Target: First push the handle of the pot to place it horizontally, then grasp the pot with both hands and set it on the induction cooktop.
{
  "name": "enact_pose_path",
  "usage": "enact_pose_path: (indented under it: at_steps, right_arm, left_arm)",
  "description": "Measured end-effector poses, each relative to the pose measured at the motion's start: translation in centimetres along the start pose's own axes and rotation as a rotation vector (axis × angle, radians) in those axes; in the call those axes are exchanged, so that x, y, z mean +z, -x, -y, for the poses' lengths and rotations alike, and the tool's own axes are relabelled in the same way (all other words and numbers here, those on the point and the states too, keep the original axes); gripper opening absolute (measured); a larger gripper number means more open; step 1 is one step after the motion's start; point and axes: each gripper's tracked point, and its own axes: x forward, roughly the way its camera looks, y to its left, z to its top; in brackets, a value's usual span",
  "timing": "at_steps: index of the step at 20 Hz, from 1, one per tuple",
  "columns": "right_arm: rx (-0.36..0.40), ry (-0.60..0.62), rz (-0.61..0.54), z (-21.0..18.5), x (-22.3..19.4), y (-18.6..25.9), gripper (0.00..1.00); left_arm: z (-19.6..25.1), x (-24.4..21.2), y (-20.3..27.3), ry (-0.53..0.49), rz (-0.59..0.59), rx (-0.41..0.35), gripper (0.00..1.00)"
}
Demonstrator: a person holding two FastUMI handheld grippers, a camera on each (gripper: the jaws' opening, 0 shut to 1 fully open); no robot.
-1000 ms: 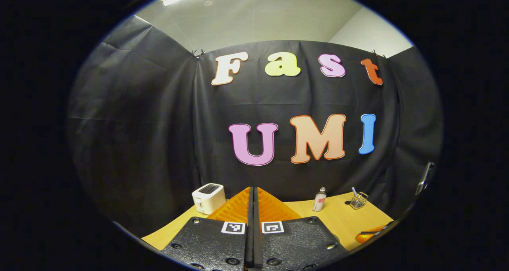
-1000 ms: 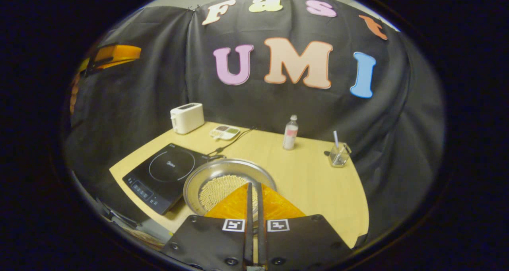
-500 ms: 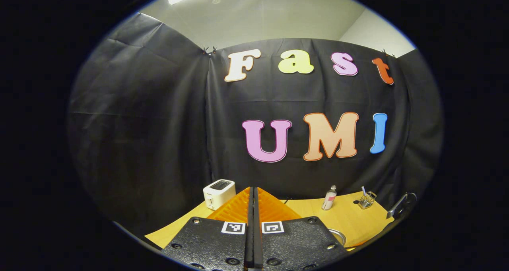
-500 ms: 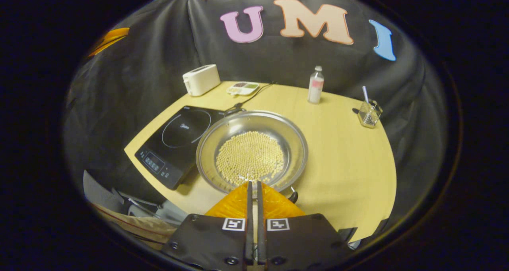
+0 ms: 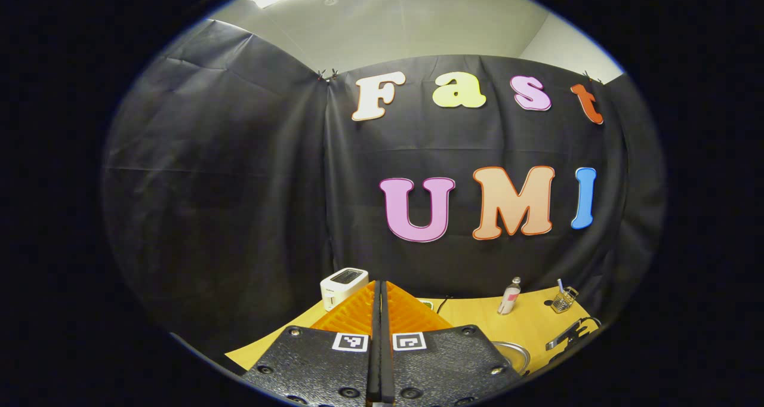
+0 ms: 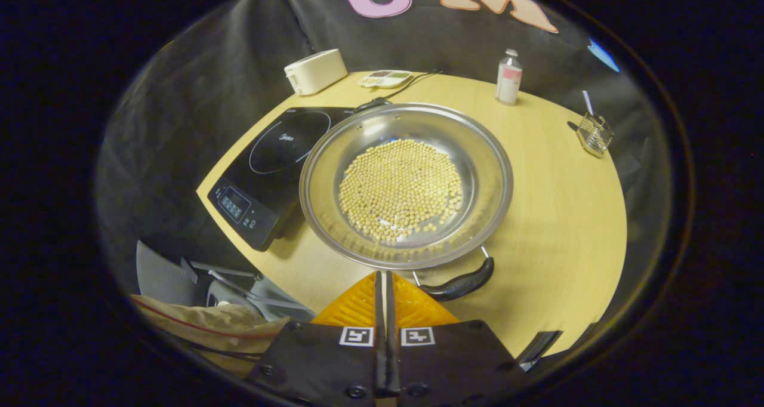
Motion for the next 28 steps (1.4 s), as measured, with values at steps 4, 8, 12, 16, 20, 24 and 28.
enact_pose_path:
  at_steps: [4,8,12,16,20,24,28]
  right_arm:
    - [-0.018,0.016,-0.061,0.6,-1.0,-1.1,0.03]
    - [-0.040,-0.041,-0.069,2.8,-1.1,-1.3,0.03]
    - [-0.067,-0.116,-0.052,5.8,0.5,-2.2,0.03]
    - [-0.110,-0.129,-0.042,8.9,1.1,-1.7,0.03]
    - [-0.140,-0.138,-0.023,11.4,2.4,-1.9,0.00]
    - [-0.156,-0.154,-0.006,12.8,3.3,-2.1,0.03]
    - [-0.166,-0.172,0.008,13.7,4.0,-2.5,0.02]
  left_arm:
    - [-1.3,-0.3,0.4,0.000,-0.006,0.038,0.01]
    - [-2.1,-0.9,0.7,0.005,-0.015,0.070,0.01]
    - [-2.4,-1.3,0.6,0.019,-0.025,0.086,0.01]
    - [-2.5,-1.4,0.4,0.014,-0.023,0.094,0.00]
    - [-2.4,-1.7,0.3,0.006,-0.031,0.104,0.01]
    - [-2.1,-2.8,-0.2,-0.003,-0.058,0.106,0.01]
    - [-1.8,-5.2,-0.8,-0.011,-0.118,0.098,0.00]
